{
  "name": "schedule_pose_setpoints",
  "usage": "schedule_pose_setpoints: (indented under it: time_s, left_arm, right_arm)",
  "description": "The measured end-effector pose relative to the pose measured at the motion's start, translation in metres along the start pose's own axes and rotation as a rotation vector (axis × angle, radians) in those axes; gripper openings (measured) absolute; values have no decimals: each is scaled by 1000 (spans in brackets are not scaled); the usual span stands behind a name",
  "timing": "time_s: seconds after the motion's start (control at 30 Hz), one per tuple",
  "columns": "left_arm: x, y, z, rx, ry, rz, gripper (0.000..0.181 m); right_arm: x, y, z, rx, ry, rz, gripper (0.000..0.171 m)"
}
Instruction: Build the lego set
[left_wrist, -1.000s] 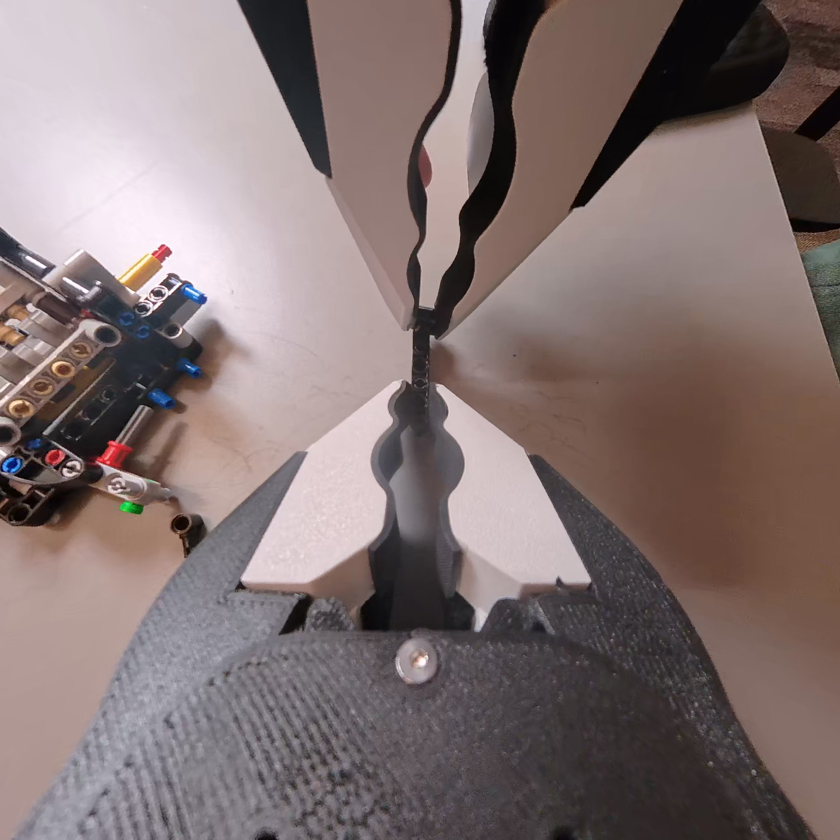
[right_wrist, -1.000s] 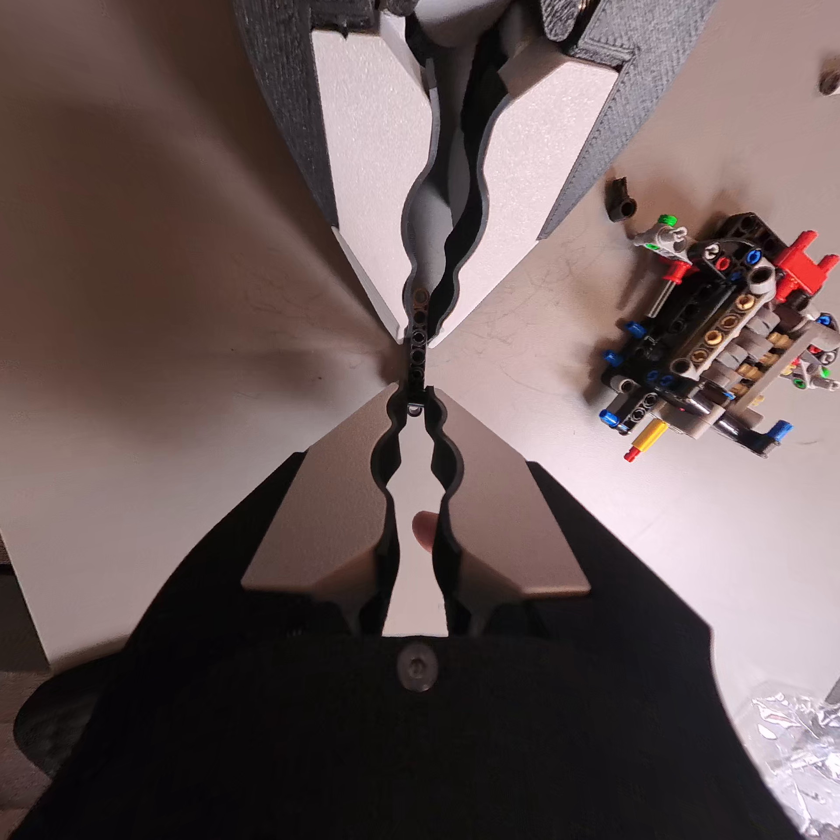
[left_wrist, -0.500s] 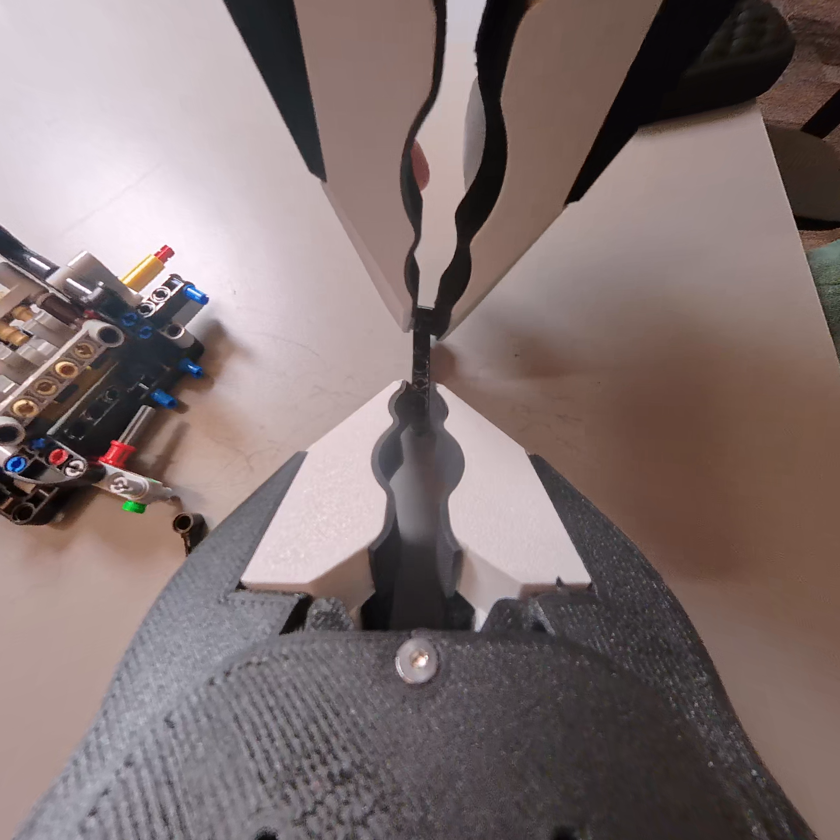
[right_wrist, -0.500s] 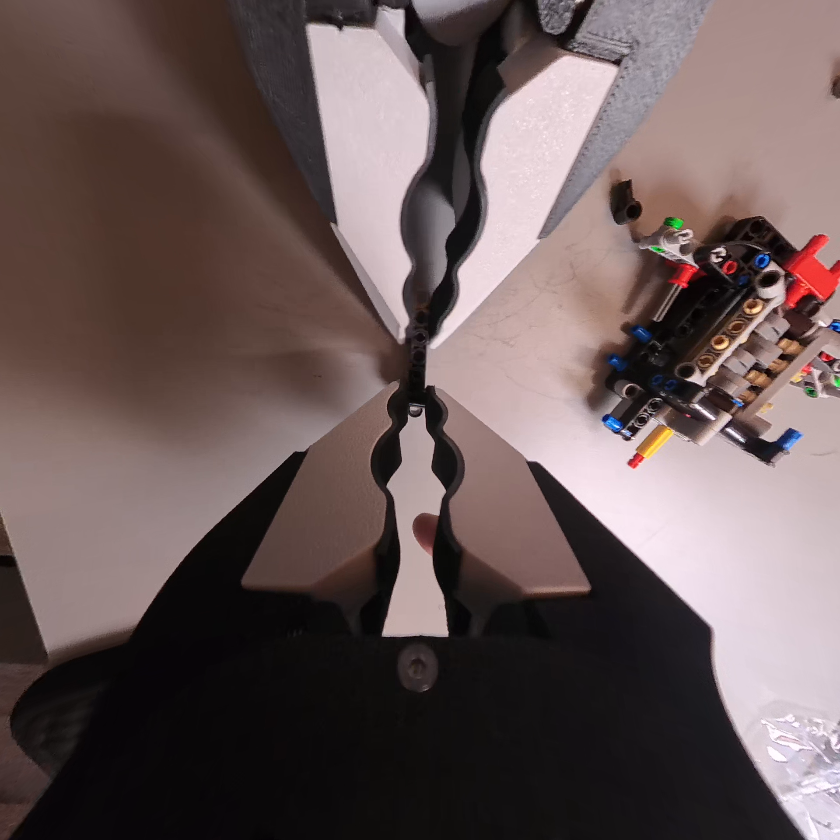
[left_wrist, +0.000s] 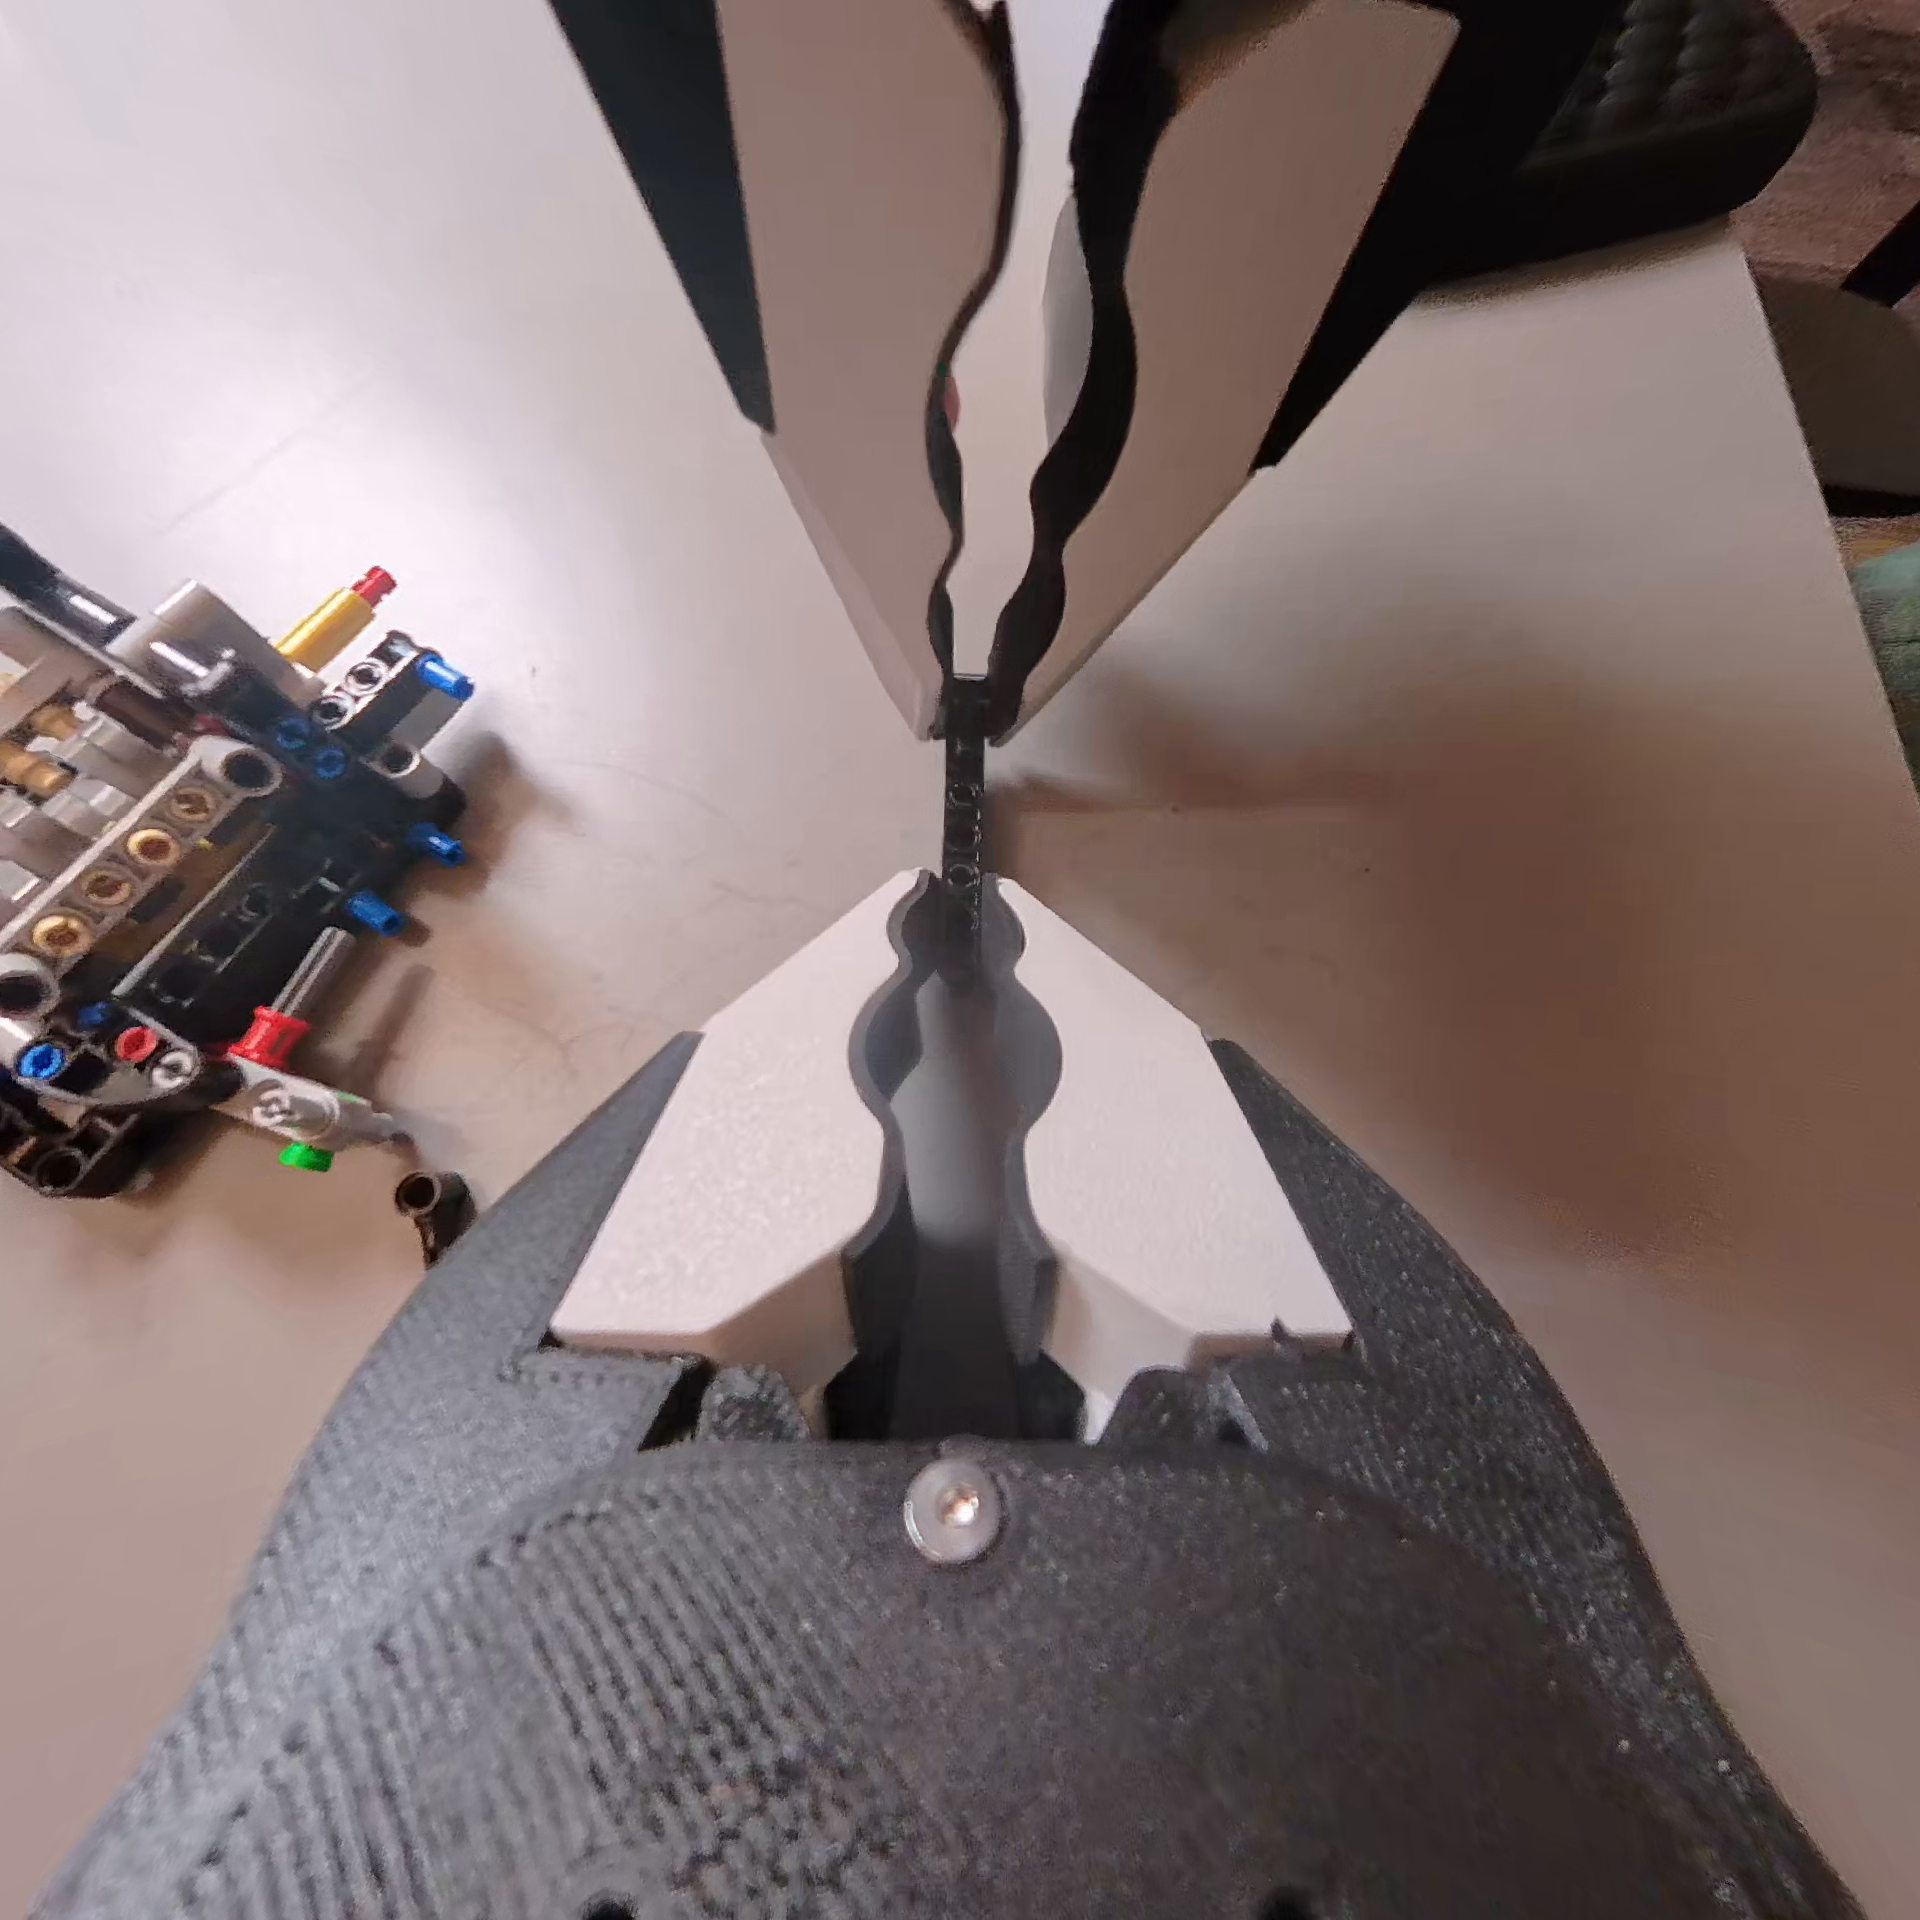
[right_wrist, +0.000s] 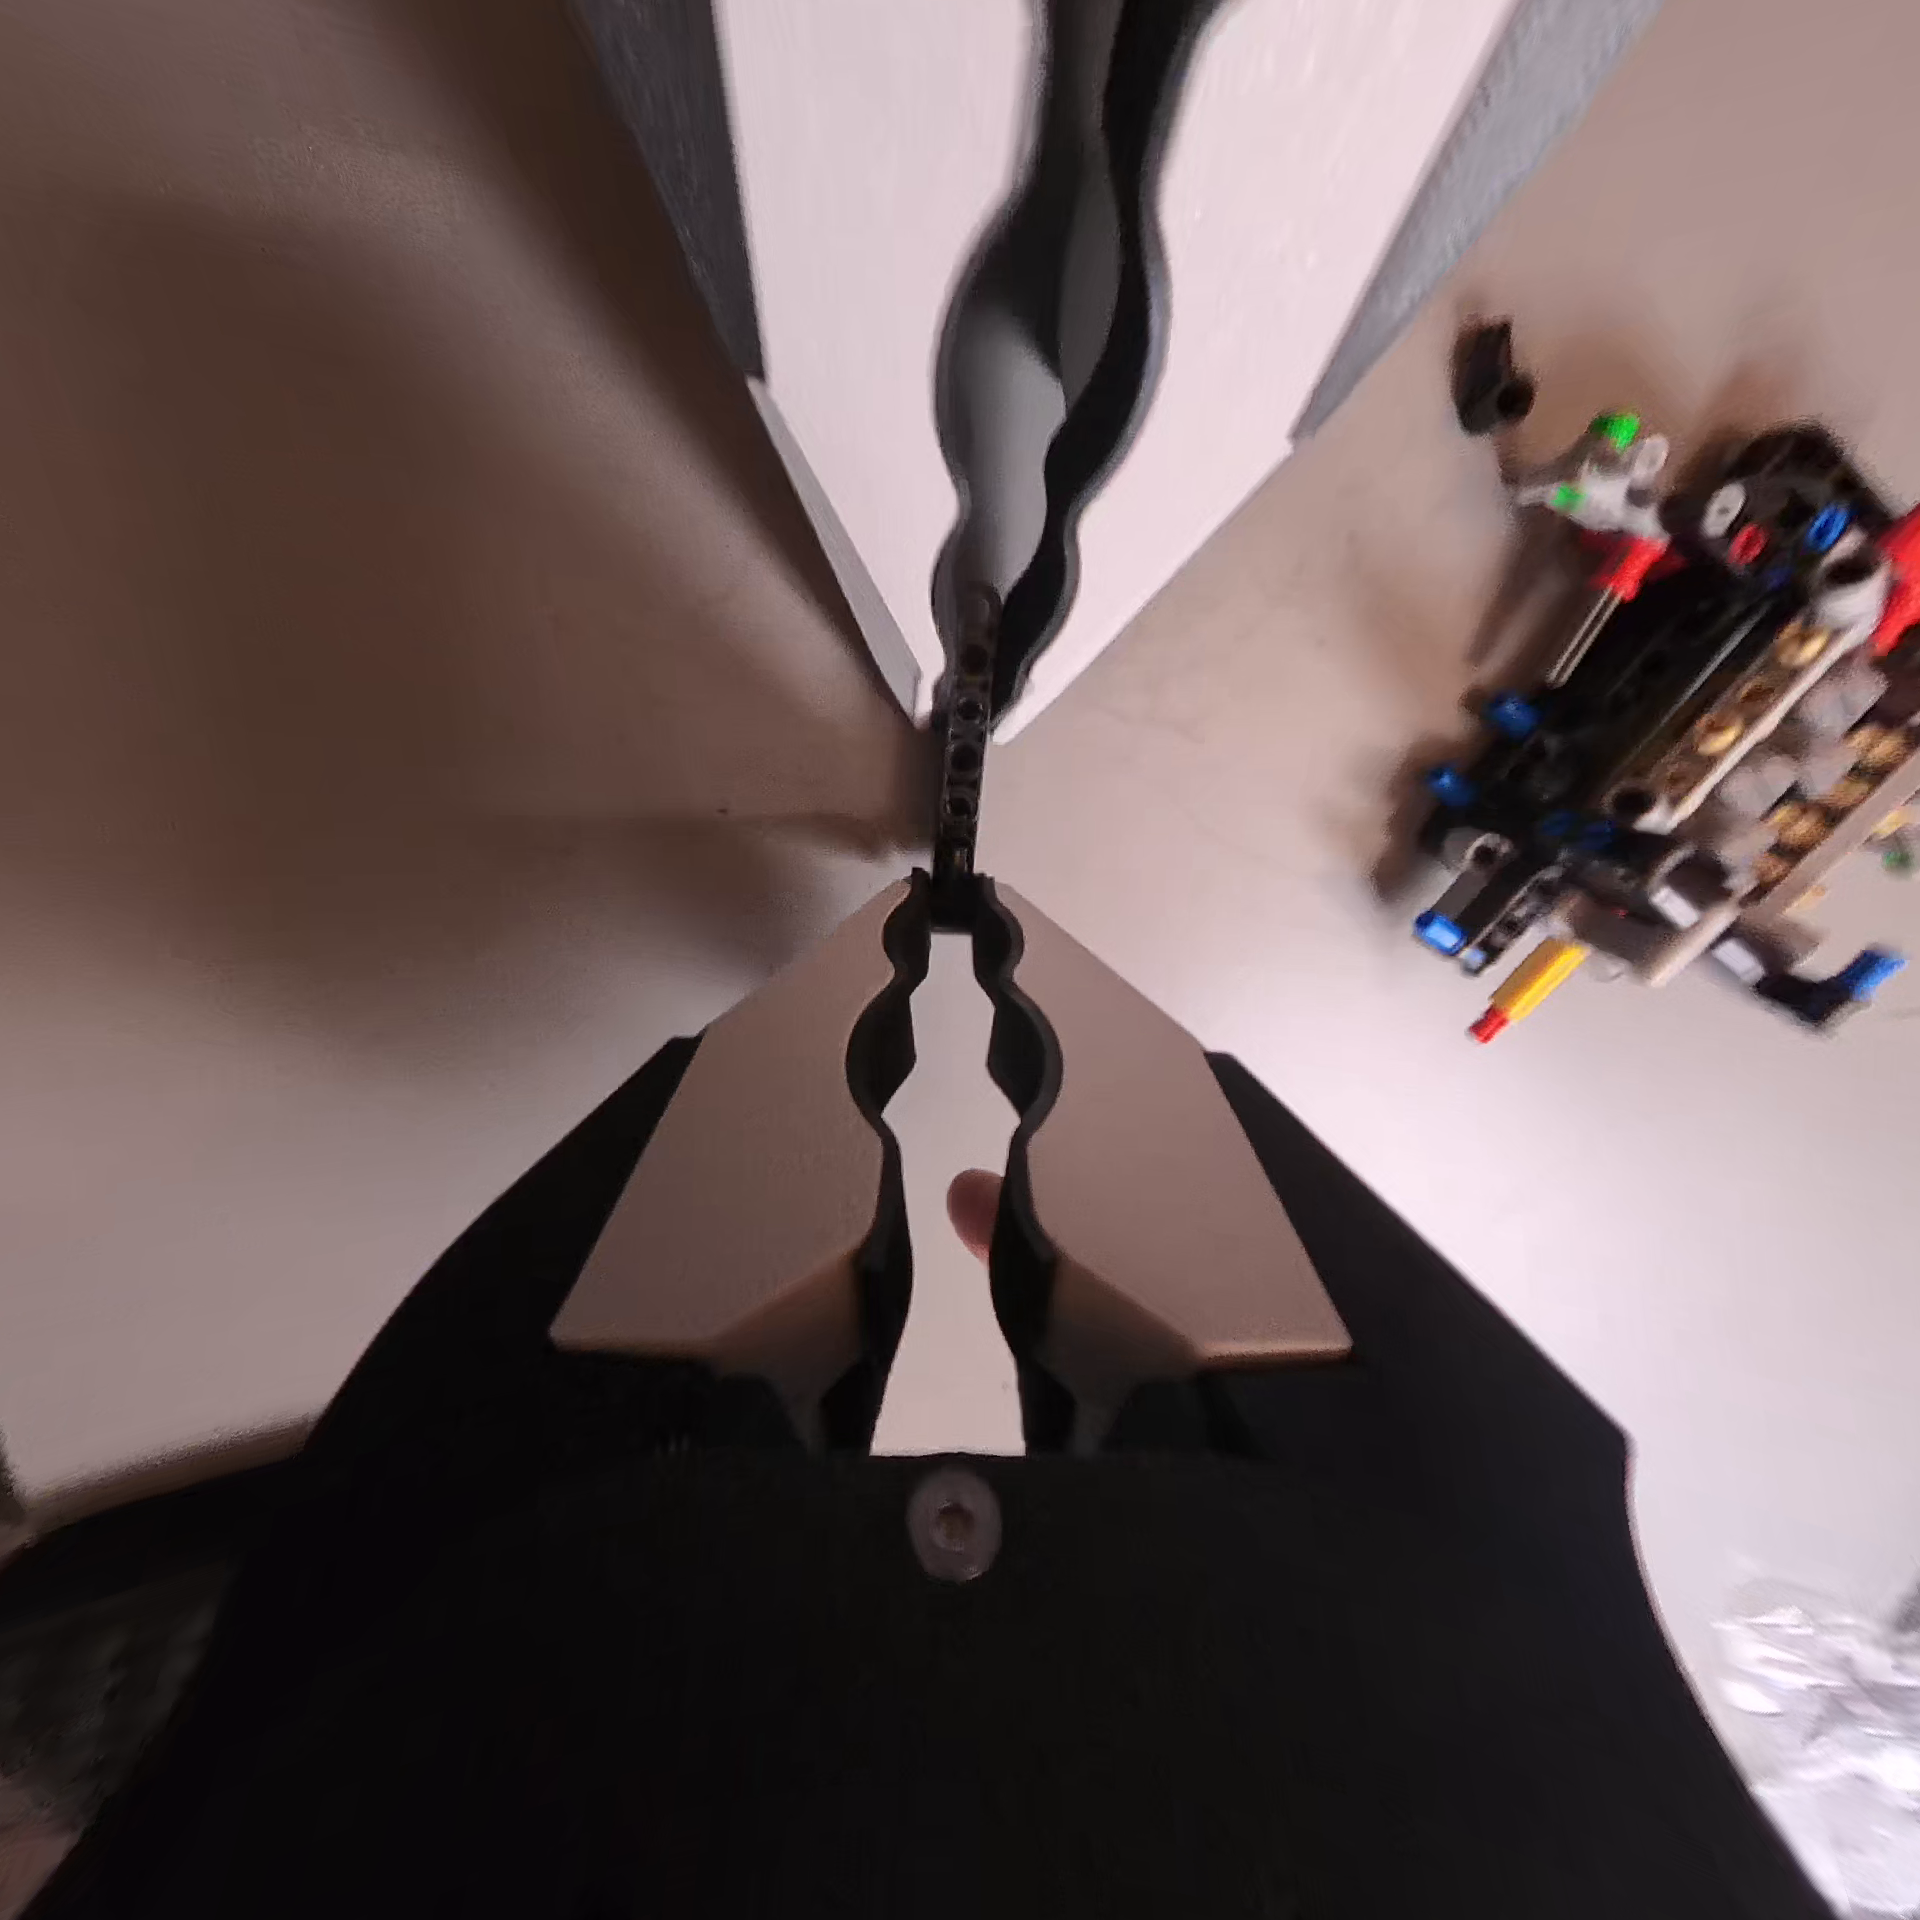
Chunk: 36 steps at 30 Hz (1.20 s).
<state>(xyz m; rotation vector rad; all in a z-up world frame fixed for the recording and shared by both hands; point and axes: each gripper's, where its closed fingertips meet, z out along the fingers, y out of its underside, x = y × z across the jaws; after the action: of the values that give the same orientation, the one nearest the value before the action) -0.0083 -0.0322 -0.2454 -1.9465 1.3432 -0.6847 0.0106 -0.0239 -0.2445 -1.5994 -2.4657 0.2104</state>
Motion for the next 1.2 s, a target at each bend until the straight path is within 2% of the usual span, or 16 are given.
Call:
schedule_pose_setpoints:
  time_s: [0.03,0.13,0.43,0.5,0.53,0.67,0.87,0.97,1.2]
  left_arm:
    - [-1,1,-1,-3,-3,-3,7]
    - [-2,2,-2,-1,-5,-7,7]
    - [2,2,-2,3,15,-5,6]
    - [2,1,-4,17,16,-19,8]
    - [2,-1,-6,33,22,-28,17]
    - [6,-19,-20,172,71,-48,25]
    - [25,-50,-40,388,292,-273,24]
    - [28,-63,-47,478,382,-391,23]
    - [28,-69,-52,539,443,-487,18]
  right_arm:
    - [2,-2,0,3,28,-44,6]
    - [3,-3,1,28,-9,11,6]
    - [-1,-7,-7,40,41,-2,6]
    - [-2,-5,-12,74,81,-10,6]
    - [-3,-6,-15,105,105,-13,6]
    - [-3,-16,-30,236,256,-36,6]
    - [-2,-35,-56,410,477,-95,6]
    - [-3,-40,-64,436,569,-154,6]
    - [-3,-49,-74,493,692,-245,6]
